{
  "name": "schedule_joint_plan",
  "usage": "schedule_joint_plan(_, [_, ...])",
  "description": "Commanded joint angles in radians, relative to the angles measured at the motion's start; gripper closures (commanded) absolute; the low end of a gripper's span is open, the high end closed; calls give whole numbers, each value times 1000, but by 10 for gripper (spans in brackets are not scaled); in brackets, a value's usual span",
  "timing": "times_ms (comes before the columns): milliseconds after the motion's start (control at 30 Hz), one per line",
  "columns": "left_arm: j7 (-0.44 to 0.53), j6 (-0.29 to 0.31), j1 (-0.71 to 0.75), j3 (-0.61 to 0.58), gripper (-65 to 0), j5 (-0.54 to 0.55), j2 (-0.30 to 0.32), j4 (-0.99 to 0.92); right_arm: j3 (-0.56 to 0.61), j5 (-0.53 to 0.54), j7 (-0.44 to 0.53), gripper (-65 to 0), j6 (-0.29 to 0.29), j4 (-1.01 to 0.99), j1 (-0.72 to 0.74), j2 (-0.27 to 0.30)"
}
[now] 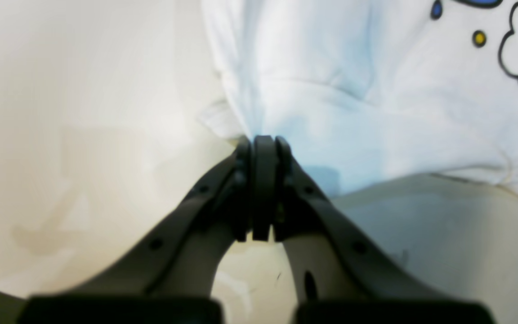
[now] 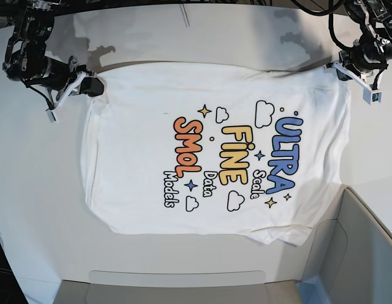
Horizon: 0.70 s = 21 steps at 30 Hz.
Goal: Layout the t-shirt on the table in an organized manner, then fold the t-shirt properly
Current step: 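Pull the shirt corners apart with both grippers to smooth it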
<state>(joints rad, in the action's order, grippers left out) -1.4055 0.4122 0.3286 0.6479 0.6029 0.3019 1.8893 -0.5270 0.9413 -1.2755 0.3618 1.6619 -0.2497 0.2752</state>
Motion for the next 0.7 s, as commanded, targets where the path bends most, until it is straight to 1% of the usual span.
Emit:
schedule_joint_plan(0, [9,-2,5,11,0,1,7,16,-6,26,10,0,3,19,0,17])
schedule_joint_plan(200, [9,-2,31,102,0,1,4,16,-5,26,6,0,3,120,-47,14])
schedule_joint_plan(333, [9,-2,30,158,0,1,10,16,-5,26,4,0,3,146,-79,14])
schedule_joint_plan(433, [9,-2,30,155,0,1,33,16,-5,64,4,0,3,142,-110,14])
schedule_joint_plan(500, [9,-2,28,155,0,1,36,16,-5,80,4,0,3,142,-116,14])
schedule_joint_plan(667, [9,-2,-36,155,0,1,39,16,-5,77,4,0,3,140,-64,14])
